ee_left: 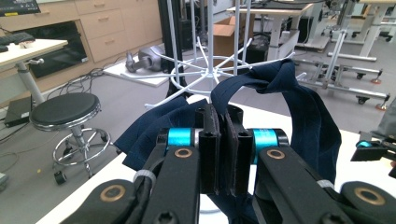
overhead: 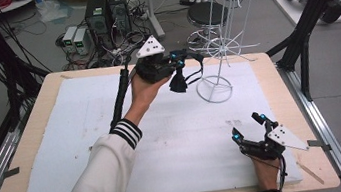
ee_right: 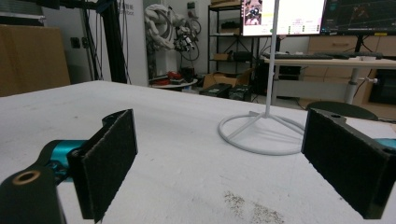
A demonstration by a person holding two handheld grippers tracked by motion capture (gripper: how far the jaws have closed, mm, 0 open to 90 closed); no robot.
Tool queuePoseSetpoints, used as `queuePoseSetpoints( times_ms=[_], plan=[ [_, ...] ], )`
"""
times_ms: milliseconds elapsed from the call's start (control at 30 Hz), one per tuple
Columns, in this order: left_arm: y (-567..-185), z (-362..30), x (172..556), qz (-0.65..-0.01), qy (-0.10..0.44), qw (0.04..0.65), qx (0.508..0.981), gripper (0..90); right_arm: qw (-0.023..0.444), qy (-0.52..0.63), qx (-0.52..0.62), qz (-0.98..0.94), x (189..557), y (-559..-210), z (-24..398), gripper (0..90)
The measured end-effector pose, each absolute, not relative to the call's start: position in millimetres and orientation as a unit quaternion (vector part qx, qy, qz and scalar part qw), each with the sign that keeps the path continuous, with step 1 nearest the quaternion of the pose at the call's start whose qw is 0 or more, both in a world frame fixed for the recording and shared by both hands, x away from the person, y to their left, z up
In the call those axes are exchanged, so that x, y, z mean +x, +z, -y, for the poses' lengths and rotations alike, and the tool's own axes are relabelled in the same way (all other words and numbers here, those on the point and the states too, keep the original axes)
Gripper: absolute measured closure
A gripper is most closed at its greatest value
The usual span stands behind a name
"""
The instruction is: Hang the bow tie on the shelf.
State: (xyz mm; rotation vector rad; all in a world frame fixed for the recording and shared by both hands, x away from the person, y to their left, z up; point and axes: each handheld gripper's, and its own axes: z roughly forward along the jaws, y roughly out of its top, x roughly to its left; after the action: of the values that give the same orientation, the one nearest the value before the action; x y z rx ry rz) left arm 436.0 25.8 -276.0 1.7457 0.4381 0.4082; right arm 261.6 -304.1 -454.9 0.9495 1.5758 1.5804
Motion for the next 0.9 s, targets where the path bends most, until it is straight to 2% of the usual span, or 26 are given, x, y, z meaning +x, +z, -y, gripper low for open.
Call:
queuePoseSetpoints(
  times_ms=[900],
  plan=[
    [-272.6,-1.5,449.3,-0.197,0.180,0.576,0.773,85.3,0.345,0.613,0.370,-0.607,261.7,-454.8,304.8,9.6]
  ],
)
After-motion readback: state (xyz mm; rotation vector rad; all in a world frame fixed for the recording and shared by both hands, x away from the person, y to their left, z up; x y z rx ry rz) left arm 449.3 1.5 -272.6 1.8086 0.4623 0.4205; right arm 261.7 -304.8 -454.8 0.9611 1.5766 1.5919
